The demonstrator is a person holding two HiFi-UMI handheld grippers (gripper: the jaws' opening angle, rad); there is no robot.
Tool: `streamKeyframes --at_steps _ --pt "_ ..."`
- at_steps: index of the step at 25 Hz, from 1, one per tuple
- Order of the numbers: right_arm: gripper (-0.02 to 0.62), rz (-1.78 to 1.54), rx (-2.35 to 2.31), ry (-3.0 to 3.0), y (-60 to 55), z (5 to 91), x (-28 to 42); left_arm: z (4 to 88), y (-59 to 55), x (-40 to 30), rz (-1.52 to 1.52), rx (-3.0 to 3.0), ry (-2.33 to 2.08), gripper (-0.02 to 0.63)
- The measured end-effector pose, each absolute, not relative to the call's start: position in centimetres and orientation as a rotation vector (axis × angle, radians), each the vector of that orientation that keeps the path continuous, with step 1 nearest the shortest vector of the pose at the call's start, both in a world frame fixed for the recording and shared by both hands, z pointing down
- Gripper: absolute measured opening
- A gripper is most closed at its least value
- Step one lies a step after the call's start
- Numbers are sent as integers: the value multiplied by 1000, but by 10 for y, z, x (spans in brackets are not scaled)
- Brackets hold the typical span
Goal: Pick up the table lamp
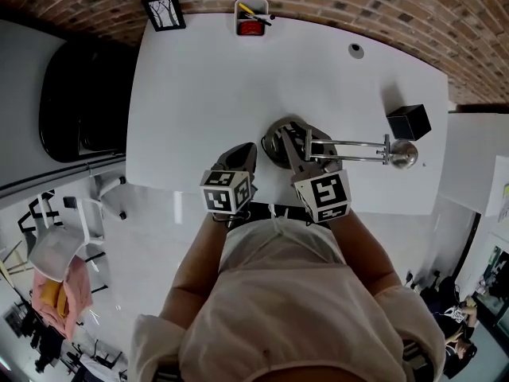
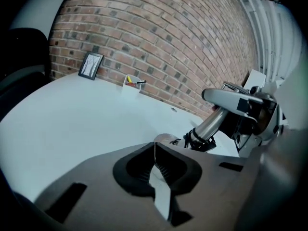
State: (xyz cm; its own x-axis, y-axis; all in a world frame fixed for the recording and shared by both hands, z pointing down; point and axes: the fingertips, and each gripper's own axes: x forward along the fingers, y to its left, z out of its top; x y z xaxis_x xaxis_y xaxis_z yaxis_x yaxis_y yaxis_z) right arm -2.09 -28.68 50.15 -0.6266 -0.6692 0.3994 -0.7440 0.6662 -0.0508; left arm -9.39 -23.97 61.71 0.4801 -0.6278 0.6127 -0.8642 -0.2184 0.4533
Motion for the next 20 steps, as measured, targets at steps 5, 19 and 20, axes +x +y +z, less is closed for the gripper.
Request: streamKeyframes --at_steps 5,19,20 --pt "69 361 1118 -2575 -291 497 -10 636 -233 -81 411 1901 -1182 20" --pt "69 461 1060 -2667 -295 490 13 661 -229 -64 192 1627 -1029 193" --pt "69 473 1060 -2672 -296 490 15 659 -229 -62 167 1625 -1011 193"
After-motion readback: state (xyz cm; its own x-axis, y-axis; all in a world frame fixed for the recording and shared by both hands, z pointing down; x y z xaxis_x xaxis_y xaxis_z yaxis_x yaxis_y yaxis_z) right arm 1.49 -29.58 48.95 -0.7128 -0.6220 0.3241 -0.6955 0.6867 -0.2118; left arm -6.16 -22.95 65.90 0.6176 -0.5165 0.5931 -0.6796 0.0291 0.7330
